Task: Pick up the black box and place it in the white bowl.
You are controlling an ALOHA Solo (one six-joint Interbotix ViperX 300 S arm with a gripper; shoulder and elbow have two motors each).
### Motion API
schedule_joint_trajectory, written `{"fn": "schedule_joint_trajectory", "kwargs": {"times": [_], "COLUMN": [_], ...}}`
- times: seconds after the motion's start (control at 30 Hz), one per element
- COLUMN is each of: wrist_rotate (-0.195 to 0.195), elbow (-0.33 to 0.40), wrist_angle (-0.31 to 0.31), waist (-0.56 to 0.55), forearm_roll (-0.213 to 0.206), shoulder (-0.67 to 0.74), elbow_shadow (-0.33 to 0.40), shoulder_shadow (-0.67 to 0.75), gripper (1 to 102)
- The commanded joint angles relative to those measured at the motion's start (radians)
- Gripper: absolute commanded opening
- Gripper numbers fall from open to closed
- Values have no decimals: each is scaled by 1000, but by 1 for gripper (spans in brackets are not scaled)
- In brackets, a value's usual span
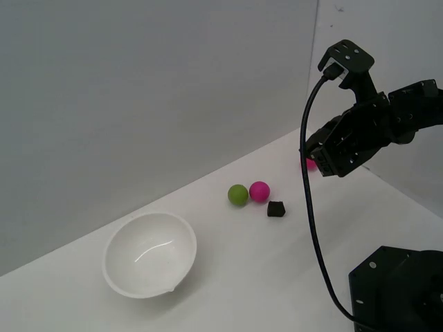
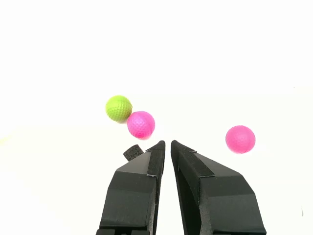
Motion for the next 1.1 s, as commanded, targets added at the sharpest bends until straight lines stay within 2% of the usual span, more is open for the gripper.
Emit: {"fn": "schedule_joint_trajectory", "kwargs": {"times": [0.0, 0.07, 0.1, 0.33, 0.57, 0.77, 1.07], "wrist_rotate": [11, 11, 11, -14, -14, 2, 0], "elbow": [-25, -28, -28, -31, -32, -23, -12], "wrist_angle": [14, 15, 18, 31, 32, -23, -61], "waist": [12, 12, 12, 12, -18, -44, -84], "forearm_roll": [-31, -41, -43, -54, -67, -67, -67], "shoulder": [-3, -14, -20, -112, -213, -250, -322], "elbow_shadow": [-29, -31, -32, -34, -35, -26, -15], "shoulder_shadow": [-2, -14, -21, -110, -210, -250, -322], "gripper": [3, 9, 18, 101, 100, 100, 100]}}
